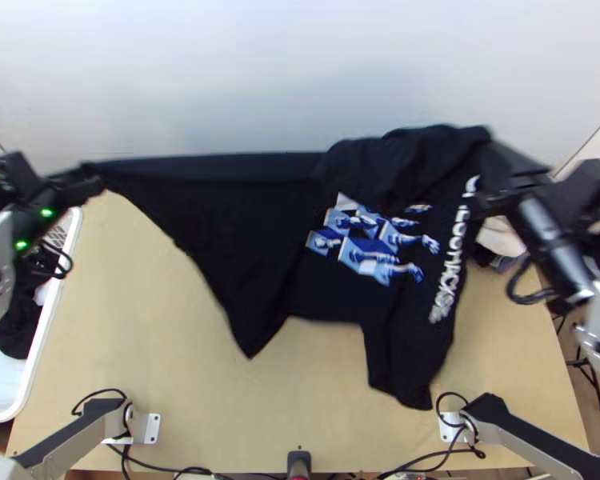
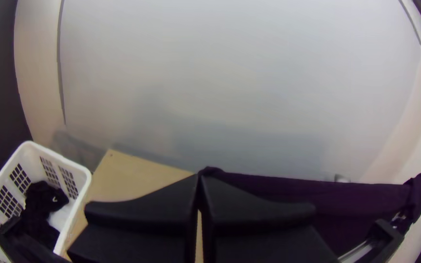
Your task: Fold the t-shirt
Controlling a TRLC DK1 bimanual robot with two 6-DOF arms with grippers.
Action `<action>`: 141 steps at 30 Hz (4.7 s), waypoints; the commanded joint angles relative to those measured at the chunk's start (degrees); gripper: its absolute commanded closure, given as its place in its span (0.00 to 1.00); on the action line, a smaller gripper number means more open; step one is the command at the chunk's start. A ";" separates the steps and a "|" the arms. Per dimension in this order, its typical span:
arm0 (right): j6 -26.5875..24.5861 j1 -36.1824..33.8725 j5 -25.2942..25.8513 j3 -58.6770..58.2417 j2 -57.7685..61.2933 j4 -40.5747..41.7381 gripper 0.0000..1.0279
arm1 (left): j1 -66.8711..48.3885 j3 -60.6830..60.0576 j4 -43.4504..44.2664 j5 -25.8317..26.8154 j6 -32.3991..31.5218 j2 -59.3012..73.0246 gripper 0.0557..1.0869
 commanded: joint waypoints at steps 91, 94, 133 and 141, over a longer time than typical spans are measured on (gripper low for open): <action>-8.15 -6.76 0.91 8.84 -6.34 16.90 0.97 | -1.73 14.73 20.88 -11.84 3.05 -4.48 0.97; -8.15 -6.14 0.91 9.19 -10.47 15.05 0.97 | -1.64 11.57 22.38 -12.89 4.02 -9.84 0.97; 14.78 -4.65 -3.48 -45.57 -11.35 10.57 0.97 | -8.23 -54.44 19.56 -2.00 4.46 -25.13 0.97; 13.64 -9.66 -4.80 -34.14 8.96 18.04 0.97 | -1.90 -43.36 36.18 -1.73 4.02 7.21 0.97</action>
